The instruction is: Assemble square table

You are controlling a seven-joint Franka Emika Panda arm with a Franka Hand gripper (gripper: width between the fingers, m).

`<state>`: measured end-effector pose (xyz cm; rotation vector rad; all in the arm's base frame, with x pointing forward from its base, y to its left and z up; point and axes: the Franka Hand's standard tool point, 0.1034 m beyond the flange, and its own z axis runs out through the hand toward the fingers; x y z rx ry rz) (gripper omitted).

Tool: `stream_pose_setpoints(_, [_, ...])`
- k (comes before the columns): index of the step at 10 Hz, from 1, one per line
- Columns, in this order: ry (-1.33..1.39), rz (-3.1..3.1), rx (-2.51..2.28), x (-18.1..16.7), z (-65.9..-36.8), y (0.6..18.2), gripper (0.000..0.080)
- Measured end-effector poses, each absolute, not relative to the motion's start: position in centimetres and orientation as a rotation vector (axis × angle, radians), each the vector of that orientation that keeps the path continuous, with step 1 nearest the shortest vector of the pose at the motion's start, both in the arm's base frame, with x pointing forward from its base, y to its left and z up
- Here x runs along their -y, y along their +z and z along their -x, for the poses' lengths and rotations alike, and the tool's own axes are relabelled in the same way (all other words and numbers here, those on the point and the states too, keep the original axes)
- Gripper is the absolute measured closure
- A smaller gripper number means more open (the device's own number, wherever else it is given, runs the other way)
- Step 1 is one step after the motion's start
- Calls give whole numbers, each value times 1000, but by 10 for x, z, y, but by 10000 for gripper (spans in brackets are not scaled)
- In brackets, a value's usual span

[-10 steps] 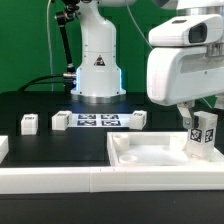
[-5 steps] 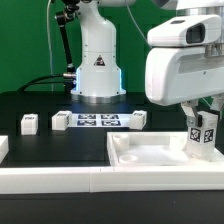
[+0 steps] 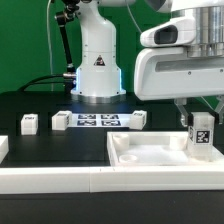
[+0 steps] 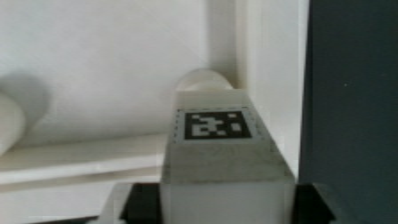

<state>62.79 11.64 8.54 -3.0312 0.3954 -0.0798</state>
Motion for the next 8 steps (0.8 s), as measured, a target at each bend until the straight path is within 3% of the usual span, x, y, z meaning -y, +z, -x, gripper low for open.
stream_pose_setpoints(5, [-67,2822,-1178,-115,-628,85,509])
stream_pose_setpoints(8, [-35,2710,-1375,-113,-630,85,509])
